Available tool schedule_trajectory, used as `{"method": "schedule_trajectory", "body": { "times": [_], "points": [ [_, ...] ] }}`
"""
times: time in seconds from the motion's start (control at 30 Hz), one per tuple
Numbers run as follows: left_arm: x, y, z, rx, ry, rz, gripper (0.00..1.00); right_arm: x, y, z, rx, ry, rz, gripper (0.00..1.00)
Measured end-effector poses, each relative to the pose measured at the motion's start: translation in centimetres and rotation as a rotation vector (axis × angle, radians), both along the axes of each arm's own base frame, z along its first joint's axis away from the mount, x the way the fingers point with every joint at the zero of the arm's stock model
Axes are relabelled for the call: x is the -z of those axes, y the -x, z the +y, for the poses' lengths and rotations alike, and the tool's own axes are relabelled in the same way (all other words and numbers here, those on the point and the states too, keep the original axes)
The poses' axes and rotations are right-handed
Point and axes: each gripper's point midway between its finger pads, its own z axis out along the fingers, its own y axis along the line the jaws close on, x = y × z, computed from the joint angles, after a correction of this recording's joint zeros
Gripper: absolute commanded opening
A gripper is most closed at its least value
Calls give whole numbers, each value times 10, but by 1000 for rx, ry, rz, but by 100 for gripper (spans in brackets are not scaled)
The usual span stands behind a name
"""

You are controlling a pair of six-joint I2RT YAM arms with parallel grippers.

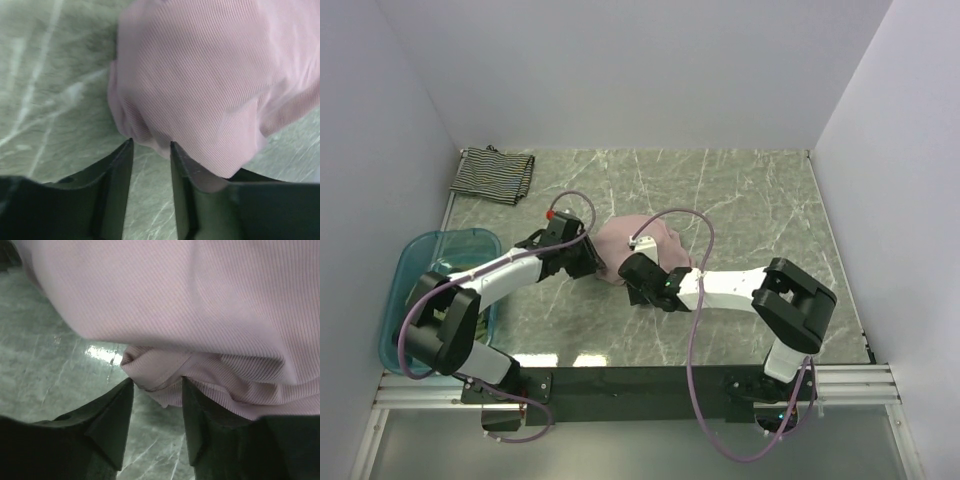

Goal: Fold and stack the tank tops
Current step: Flatten the tank top out

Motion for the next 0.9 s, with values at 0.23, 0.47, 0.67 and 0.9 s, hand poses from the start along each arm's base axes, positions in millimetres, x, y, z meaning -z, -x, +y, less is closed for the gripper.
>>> {"method": "schedule_trajectory", "body": {
  "times": [0.23, 0.47, 0.67, 0.9],
  "points": [
    [7, 17, -26, 85, -1, 12, 51, -1, -7, -8, 18, 54, -29, 8],
    [17, 23, -43, 133, -3, 17, 53, -32, -11, -26, 54, 78, -80, 0],
    [37, 14, -47, 134, -59, 48, 14, -128, -27, -58, 142, -58, -218, 0],
    [-8, -46, -63, 78, -47, -81, 1, -212, -43, -111, 252, -162, -343, 0]
  ]
}}
